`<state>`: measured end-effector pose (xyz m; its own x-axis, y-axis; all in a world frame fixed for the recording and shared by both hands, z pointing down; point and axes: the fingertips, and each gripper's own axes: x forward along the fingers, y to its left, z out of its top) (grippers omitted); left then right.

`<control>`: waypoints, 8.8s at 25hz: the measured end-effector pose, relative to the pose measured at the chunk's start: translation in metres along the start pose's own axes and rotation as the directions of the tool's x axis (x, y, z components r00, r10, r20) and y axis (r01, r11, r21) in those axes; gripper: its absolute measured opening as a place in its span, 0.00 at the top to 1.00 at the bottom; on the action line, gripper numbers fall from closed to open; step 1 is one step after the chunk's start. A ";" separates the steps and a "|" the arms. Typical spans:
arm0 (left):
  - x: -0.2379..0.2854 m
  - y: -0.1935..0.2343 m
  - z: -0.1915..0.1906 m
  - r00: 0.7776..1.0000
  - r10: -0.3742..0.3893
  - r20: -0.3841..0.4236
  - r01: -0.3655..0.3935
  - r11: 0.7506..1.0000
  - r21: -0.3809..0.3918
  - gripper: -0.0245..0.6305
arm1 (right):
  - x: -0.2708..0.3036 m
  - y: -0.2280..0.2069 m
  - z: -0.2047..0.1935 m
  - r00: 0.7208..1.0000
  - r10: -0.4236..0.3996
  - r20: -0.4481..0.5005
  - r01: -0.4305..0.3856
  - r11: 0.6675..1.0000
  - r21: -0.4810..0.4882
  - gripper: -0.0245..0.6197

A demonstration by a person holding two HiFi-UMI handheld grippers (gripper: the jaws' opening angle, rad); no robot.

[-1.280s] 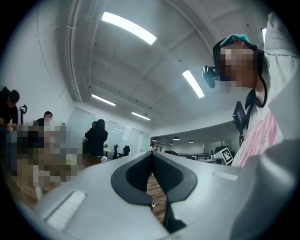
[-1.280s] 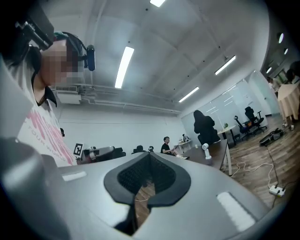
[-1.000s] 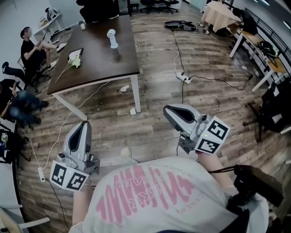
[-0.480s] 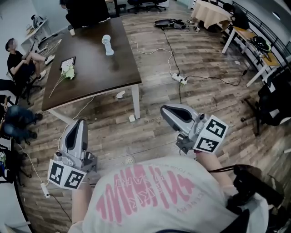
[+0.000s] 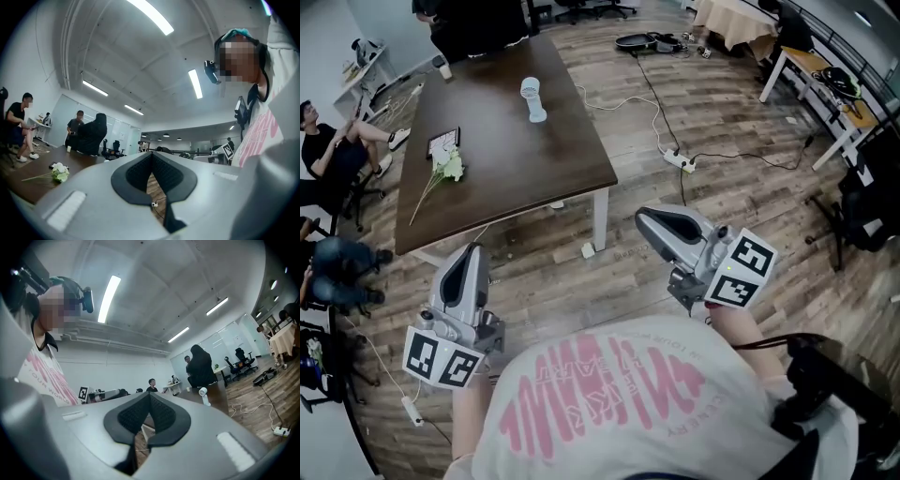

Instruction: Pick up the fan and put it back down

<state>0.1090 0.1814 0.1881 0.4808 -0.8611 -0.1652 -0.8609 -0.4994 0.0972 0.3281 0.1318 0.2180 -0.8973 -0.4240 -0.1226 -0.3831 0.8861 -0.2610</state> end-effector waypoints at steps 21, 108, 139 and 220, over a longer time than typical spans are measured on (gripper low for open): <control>0.023 0.127 -0.024 0.999 -0.041 -0.014 0.039 0.993 -0.112 0.94 | 0.108 -0.025 -0.029 0.993 -0.072 -0.093 0.071 0.997 -0.014 0.95; 0.279 0.333 -0.166 0.936 0.115 -0.333 -0.167 0.977 -0.132 0.94 | 0.374 -0.396 -0.084 0.943 0.035 -0.331 -0.031 0.999 0.018 0.93; 0.236 0.362 -0.214 0.841 0.281 -0.462 -0.398 0.900 -0.178 0.94 | 0.464 -0.459 -0.178 0.887 0.142 -0.439 -0.136 0.990 0.046 0.70; 0.203 0.386 -0.069 0.983 -0.092 -0.160 0.071 0.988 -0.136 0.94 | 0.368 -0.228 0.032 0.982 -0.185 0.048 0.189 0.977 -0.096 0.75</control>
<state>-0.1141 -0.1931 0.2597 0.5786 -0.8155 -0.0138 -0.7943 -0.5672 0.2176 0.0923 -0.2326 0.2017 -0.7995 -0.5889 -0.1183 -0.5646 0.8040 -0.1864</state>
